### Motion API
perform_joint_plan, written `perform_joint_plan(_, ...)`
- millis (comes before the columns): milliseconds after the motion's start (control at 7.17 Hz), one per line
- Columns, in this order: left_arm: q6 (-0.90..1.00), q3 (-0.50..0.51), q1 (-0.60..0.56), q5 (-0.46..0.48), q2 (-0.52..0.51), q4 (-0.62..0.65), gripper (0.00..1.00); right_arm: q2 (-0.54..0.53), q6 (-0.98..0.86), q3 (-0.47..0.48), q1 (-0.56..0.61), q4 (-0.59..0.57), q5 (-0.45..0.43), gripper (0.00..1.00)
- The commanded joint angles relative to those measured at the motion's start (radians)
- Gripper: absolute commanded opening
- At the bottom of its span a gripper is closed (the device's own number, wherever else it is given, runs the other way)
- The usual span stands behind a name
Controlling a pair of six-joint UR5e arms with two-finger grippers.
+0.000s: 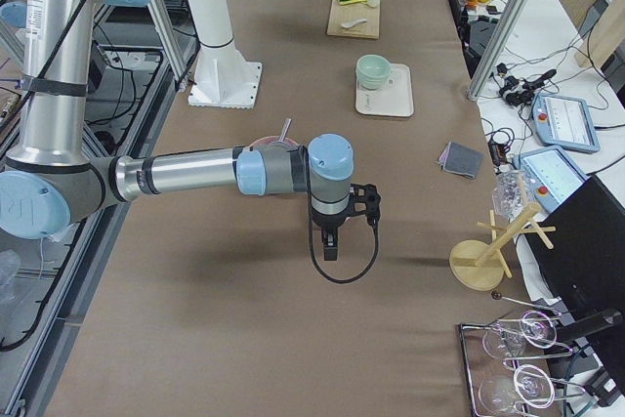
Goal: Stack pink bowl on green and place spoon
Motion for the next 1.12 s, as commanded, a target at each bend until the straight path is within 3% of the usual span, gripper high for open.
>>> perform_joint_plan(0, -0.009, -0.01, 0.001, -0.005, -0.023, -0.116, 1.0, 0.085, 0.007, 0.027, 0.0, 0.053, -0.003, 1.0)
perform_joint_plan(279, -0.011, 0.093, -0.002, 0.004, -0.028, -0.517, 1.0, 0.093, 0.013, 0.009, 0.0, 0.26, 0.002, 1.0)
perform_joint_plan(558, -0.108, 0.216, 0.0, 0.01, -0.123, -0.585, 1.0, 0.078, 0.084, -0.014, 0.0, 0.34, 0.023, 1.0)
perform_joint_plan(698, -0.115, 0.261, 0.001, 0.01, -0.137, -0.631, 1.0, 0.057, 0.084, -0.052, 0.0, 0.444, 0.035, 1.0)
perform_joint_plan(837, -0.126, 0.275, 0.001, 0.01, -0.134, -0.686, 1.0, 0.052, 0.091, -0.105, -0.006, 0.53, 0.072, 1.0)
perform_joint_plan(977, -0.234, 0.275, 0.033, 0.015, -0.179, -0.68, 1.0, 0.052, 0.126, -0.123, -0.018, 0.541, 0.074, 1.0)
